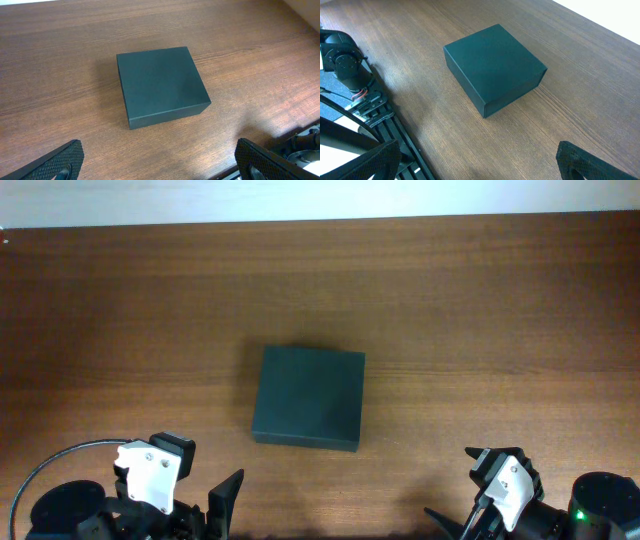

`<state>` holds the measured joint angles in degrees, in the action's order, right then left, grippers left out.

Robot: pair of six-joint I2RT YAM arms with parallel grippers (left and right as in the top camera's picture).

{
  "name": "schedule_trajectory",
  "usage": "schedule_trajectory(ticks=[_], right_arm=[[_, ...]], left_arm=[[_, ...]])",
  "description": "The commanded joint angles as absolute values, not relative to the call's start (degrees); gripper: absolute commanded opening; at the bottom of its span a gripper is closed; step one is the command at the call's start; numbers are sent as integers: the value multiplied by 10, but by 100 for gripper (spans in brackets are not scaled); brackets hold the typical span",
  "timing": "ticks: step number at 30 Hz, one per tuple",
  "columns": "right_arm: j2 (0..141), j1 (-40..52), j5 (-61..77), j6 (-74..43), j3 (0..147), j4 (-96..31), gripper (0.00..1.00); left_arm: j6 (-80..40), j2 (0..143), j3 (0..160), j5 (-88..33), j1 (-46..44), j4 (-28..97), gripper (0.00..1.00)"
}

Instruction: Pack container

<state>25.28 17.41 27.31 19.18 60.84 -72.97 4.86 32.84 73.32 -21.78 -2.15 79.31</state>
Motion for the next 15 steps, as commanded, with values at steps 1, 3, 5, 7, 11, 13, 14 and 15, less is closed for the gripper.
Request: schedule_trajectory(ticks=[1,3,5,7,11,13,14,15], right_arm=[[250,175,283,183,605,-726,99],[250,175,283,183,605,-726,99],[250,175,283,183,605,-726,99],[250,175,283,183,605,-726,99],[250,175,283,183,605,-726,99],[250,175,283,183,605,-726,99],[250,175,283,183,605,-726,99],[250,175,283,183,605,-726,99]], left_arm=[[41,328,729,-216,-24,792,99],[41,328,729,-216,-24,792,99],[41,328,729,-216,-24,794,99],[54,328,729,-201,-24,802,99],[59,324,717,-148,-23,770,99],[64,313,694,-119,-23,725,99],[74,303,675,-105,-23,695,99],[80,296,664,-102,-23,679,99]])
